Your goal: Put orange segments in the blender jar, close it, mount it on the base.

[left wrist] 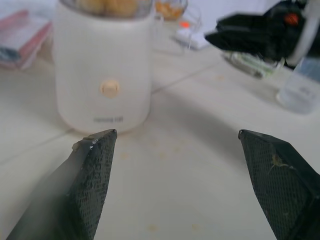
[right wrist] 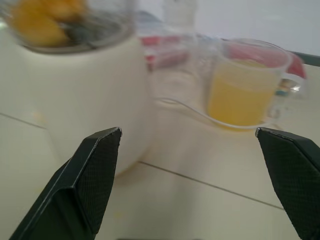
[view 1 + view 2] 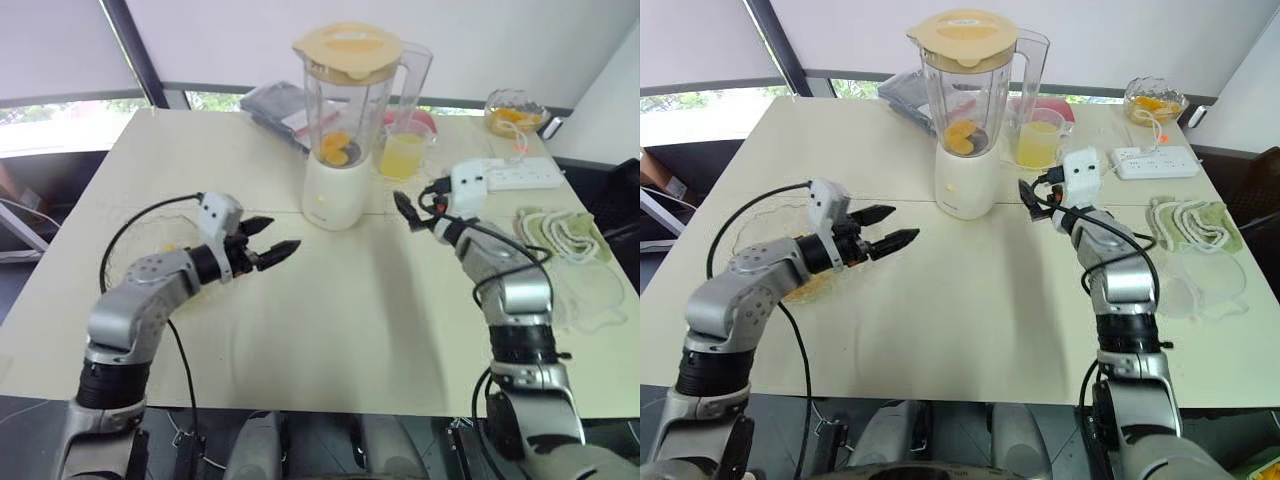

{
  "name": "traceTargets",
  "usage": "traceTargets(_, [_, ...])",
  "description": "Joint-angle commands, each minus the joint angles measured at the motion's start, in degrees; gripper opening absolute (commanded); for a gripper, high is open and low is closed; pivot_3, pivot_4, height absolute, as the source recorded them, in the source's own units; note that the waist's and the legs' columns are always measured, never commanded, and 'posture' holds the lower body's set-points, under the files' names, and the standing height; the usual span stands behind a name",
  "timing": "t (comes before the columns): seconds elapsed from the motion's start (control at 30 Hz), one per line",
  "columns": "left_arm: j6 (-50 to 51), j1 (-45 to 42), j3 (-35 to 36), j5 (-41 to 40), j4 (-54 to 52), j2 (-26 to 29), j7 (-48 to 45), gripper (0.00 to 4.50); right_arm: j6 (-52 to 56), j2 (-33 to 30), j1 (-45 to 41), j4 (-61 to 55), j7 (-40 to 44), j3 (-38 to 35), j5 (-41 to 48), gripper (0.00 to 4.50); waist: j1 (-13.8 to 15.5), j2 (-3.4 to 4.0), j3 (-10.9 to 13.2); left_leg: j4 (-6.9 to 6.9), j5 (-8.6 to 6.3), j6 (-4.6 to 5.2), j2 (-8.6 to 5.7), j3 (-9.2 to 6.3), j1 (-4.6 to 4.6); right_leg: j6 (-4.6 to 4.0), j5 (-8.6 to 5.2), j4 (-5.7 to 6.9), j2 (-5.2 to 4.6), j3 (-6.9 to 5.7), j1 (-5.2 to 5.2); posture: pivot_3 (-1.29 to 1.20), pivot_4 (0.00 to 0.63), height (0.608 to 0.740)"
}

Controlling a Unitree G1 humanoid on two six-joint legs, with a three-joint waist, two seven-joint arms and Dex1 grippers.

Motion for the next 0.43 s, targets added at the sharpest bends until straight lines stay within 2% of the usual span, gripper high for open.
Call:
traceTargets(0.03, [2.1,-2.2,3.7,-3.4,-1.7,1.3,1.1,4.06,6.1,-3.0,3.3,-14.1,2.5,-5.7,8.0,4.48,0.0,-0.02,0.0,0.01,0.0,0.0,0.0,-0.02,0.03,0.0,0.0,-0.01,0.02,-0.01,0.05,0.0,0.15,0.74])
traceTargets(0.2, [5.1,-2.4,6.7,-6.6,-3.9,4.1,2.1,4.06,13.9,-9.6,11.3,-27.1,7.0,-15.6,21.3,4.48,0.0,-0.05,0.0,0.01,0.0,0.0,-0.01,-0.06,0.08,0.01,-0.01,-0.08,0.08,-0.01,0.17,0.0,0.15,0.74])
traceTargets(0.3, [6.6,-1.8,8.8,-8.4,-5.0,5.9,2.8,4.06,16.8,-13.1,15.8,-29.7,9.0,-22.6,29.0,4.48,0.0,-0.07,0.0,0.03,0.0,0.01,-0.02,-0.03,0.09,0.01,-0.01,-0.14,0.12,0.0,0.19,0.0,0.15,0.74])
traceTargets(0.43, [8.2,-0.8,10.8,-11.6,-5.8,7.2,3.1,4.06,16.9,-16.0,21.7,-30.9,10.7,-26.5,34.2,4.48,0.1,-0.09,0.0,0.05,0.0,0.01,-0.03,-0.04,0.15,-0.01,-0.02,-0.17,0.19,0.0,0.27,0.0,0.15,0.74])
